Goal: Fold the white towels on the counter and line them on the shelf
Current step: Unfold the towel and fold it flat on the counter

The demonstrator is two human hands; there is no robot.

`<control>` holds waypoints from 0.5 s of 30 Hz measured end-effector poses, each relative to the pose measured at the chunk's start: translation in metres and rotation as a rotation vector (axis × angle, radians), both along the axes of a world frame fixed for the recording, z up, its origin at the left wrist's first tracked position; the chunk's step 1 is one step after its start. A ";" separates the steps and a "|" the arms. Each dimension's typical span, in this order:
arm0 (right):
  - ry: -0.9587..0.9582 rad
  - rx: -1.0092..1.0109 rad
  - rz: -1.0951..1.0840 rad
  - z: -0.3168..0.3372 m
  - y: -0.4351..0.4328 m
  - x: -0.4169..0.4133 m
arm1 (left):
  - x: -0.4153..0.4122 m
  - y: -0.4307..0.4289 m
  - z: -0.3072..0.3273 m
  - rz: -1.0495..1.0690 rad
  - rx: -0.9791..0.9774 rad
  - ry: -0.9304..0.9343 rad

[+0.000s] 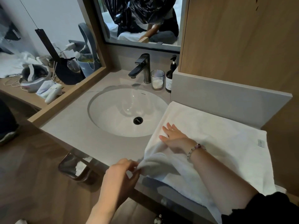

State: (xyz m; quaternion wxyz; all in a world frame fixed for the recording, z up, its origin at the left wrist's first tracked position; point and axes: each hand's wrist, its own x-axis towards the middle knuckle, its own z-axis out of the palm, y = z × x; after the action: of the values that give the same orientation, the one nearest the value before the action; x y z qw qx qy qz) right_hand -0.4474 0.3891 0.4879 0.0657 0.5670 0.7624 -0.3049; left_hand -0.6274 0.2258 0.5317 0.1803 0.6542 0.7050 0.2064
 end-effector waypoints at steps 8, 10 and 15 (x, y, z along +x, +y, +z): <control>0.012 0.055 0.006 -0.004 -0.005 0.001 | 0.013 -0.032 -0.005 0.296 0.048 -0.192; -0.001 0.063 0.020 -0.003 -0.005 0.001 | 0.015 -0.035 -0.006 0.312 0.028 -0.190; -0.031 0.089 0.043 -0.007 -0.003 0.001 | 0.008 -0.034 -0.017 0.379 -0.155 -0.470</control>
State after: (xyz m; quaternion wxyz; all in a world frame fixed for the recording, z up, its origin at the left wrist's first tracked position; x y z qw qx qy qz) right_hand -0.4463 0.3866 0.4805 0.0589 0.5574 0.7861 -0.2605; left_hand -0.6197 0.1919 0.5151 0.3460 0.4299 0.7668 0.3278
